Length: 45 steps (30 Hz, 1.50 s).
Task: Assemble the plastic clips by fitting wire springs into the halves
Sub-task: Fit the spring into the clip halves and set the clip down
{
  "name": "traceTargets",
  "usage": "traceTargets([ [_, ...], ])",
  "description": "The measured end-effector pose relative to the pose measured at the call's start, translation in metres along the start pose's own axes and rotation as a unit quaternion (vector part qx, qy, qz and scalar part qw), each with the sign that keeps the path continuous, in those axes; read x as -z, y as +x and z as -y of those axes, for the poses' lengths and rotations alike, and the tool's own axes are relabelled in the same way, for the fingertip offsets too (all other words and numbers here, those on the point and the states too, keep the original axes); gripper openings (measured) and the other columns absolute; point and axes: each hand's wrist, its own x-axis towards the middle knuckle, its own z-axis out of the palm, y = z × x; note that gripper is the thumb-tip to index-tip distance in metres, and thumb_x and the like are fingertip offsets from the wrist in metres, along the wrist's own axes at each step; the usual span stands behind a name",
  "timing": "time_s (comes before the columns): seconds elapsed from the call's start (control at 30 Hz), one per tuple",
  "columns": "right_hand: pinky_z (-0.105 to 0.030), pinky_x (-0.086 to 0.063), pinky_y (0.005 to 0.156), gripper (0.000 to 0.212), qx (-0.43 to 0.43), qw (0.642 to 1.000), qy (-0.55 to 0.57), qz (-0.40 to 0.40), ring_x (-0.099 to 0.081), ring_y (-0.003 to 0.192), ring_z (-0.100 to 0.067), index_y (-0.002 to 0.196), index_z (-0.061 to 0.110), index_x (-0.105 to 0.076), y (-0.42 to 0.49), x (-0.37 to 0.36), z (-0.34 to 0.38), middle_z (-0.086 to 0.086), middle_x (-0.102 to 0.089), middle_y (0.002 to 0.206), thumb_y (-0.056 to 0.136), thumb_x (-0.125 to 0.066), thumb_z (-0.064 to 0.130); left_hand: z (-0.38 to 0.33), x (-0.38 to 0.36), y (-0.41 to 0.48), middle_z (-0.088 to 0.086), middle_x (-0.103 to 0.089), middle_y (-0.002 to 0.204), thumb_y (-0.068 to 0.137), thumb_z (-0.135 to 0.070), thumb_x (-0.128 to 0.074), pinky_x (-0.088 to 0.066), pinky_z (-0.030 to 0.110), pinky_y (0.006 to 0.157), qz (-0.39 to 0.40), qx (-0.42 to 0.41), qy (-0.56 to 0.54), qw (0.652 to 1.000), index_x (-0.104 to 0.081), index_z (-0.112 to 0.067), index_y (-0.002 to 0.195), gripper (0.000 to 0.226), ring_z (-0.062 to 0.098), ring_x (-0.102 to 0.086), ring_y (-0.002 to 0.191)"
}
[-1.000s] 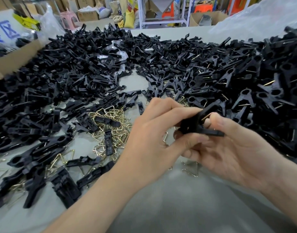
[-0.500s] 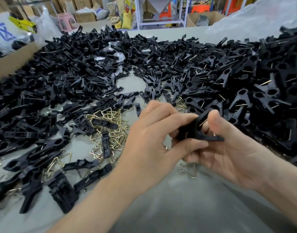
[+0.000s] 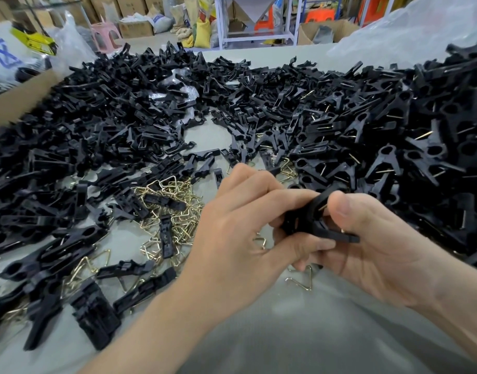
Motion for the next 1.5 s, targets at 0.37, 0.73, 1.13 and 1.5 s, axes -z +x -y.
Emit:
traceTargets([
  [0.37,-0.023,-0.056,0.074,0.059,-0.055,0.996,0.072,-0.014,-0.064,0.073,-0.013,0.095,0.011,-0.076,-0.002,0.0,-0.005,-0.007,-0.07,0.091,0.055,-0.084,0.053,-0.001,-0.003,0.0,-0.013,-0.049,0.085,0.077,-0.037,-0.067,-0.038,0.017,0.076,0.005,0.027,-0.025,0.999,-0.065,-0.022,0.107,0.034,0.006,-0.042,0.083],
  [0.73,-0.034,-0.057,0.079,0.059,-0.063,0.991,0.111,0.029,-0.065,0.099,-0.024,0.102,0.006,-0.073,-0.001,0.005,-0.006,-0.016,-0.068,0.105,0.06,-0.086,0.046,-0.008,-0.002,-0.001,-0.019,-0.047,0.086,0.08,-0.038,-0.063,-0.036,0.012,0.072,-0.004,0.03,-0.04,0.999,-0.058,-0.028,0.107,0.029,0.004,-0.044,0.081],
  [1.13,-0.023,-0.055,0.073,0.048,0.025,0.993,0.075,-0.089,-0.071,0.084,-0.02,0.084,0.002,-0.074,0.0,-0.005,-0.008,-0.014,-0.072,0.087,0.059,-0.085,0.041,-0.005,-0.011,-0.007,-0.011,-0.057,0.125,0.087,-0.041,-0.053,-0.046,0.029,0.096,0.047,0.14,-0.191,0.97,-0.053,-0.034,0.126,0.04,0.011,-0.054,0.12],
  [1.5,-0.023,-0.055,0.074,0.056,0.027,0.992,0.117,-0.028,-0.07,0.088,-0.025,0.086,-0.022,-0.059,-0.001,-0.009,-0.005,-0.025,-0.066,0.089,0.067,-0.083,0.026,-0.003,-0.01,-0.006,-0.011,-0.06,0.104,0.087,-0.055,-0.051,-0.047,0.017,0.077,0.021,0.095,-0.199,0.975,-0.059,-0.023,0.112,0.041,0.008,-0.06,0.096],
])
